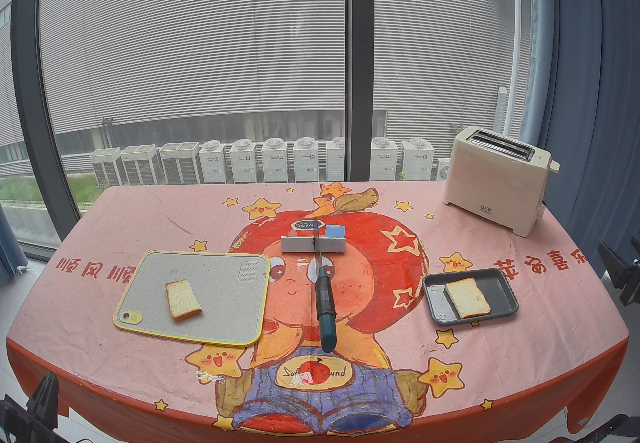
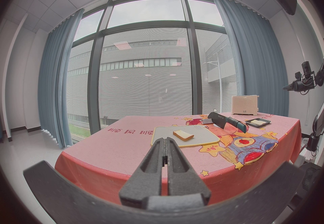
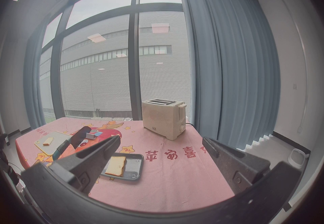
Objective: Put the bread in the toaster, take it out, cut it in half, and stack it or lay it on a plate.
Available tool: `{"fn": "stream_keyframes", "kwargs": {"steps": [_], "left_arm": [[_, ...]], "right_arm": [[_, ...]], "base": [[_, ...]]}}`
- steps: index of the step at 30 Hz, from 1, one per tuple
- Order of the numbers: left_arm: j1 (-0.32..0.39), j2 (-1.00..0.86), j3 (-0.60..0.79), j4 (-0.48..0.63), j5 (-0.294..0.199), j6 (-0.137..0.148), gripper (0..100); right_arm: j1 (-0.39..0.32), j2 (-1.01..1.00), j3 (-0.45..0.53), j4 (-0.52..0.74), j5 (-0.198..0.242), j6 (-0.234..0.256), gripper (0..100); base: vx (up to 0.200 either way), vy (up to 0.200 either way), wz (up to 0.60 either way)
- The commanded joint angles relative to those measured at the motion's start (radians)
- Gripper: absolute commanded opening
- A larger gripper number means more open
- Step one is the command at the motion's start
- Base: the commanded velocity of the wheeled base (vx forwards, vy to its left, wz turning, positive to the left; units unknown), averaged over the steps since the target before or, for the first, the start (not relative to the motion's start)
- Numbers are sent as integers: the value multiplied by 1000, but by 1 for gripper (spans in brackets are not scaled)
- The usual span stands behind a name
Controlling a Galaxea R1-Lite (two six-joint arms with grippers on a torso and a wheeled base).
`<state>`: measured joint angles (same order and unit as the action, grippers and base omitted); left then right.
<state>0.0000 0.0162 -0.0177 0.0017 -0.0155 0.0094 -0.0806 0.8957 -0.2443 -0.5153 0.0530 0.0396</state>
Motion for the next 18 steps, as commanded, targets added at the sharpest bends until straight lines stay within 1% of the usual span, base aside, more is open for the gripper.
{"fn": "stream_keyframes", "kwargs": {"steps": [1,4,8,14,18], "left_arm": [[0,-9,18,0,0,0,0],[0,-9,18,0,0,0,0],[0,-9,18,0,0,0,0],[0,-9,18,0,0,0,0],[0,-9,18,0,0,0,0]], "right_arm": [[-22,-89,5,3,38,-1,100],[-21,-141,11,17,59,-12,100],[-21,-182,39,15,100,-33,100],[-14,-232,74,17,110,-33,100],[-13,-274,102,17,134,-33,100]], "base": [[0,0,0],[0,0,0],[0,0,0],[0,0,0],[0,0,0]]}}
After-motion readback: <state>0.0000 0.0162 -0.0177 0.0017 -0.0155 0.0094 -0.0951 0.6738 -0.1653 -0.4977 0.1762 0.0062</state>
